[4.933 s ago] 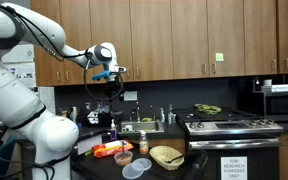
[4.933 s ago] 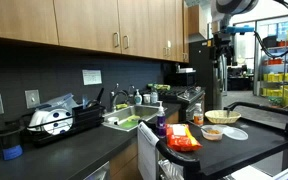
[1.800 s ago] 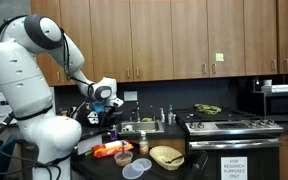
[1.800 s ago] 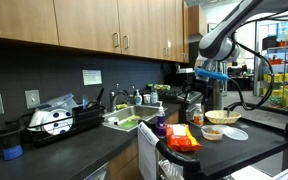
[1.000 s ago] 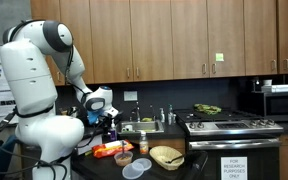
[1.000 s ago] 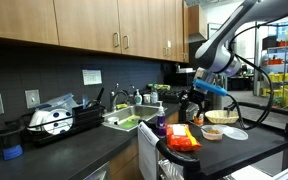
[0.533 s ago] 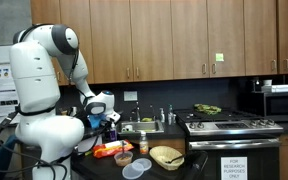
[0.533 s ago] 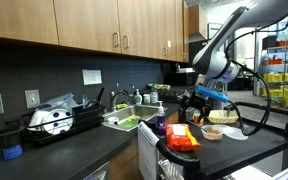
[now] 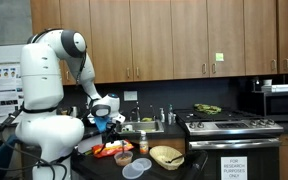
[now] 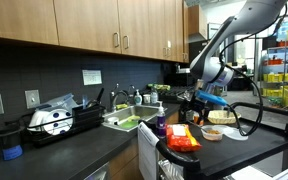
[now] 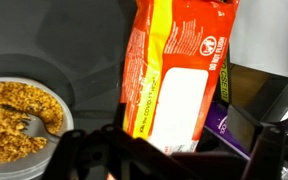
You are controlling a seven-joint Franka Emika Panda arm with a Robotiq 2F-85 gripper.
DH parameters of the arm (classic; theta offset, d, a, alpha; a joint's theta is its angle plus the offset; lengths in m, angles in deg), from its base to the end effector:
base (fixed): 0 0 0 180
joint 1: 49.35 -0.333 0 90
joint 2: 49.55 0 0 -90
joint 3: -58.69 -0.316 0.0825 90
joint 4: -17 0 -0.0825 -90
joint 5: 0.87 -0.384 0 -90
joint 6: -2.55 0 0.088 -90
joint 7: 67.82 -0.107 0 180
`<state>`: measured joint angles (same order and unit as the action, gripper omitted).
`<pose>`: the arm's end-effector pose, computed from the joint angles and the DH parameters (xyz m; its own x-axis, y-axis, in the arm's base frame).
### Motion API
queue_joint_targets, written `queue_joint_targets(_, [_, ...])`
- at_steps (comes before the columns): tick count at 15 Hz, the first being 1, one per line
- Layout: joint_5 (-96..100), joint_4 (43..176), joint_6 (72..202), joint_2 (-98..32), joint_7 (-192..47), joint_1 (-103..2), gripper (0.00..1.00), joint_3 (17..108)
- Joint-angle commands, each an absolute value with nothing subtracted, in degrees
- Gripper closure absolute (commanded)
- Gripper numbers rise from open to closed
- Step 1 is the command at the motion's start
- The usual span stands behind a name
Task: Open the red packet of wet wipes
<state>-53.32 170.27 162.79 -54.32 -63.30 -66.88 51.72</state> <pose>0.3972 0.1395 0.2742 0.9406 -0.3358 0.0506 -0.2880 -0.8678 -0.4049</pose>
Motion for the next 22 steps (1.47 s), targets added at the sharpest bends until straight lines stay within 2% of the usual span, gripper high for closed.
queue_joint_targets(1, [-54.97, 166.29, 163.23, -49.50, -57.74, -66.51, 0.00, 52.82])
queue_joint_targets(22, [-68.25, 154.74, 161.81, -36.04, -42.53, -65.74, 0.00, 51.13])
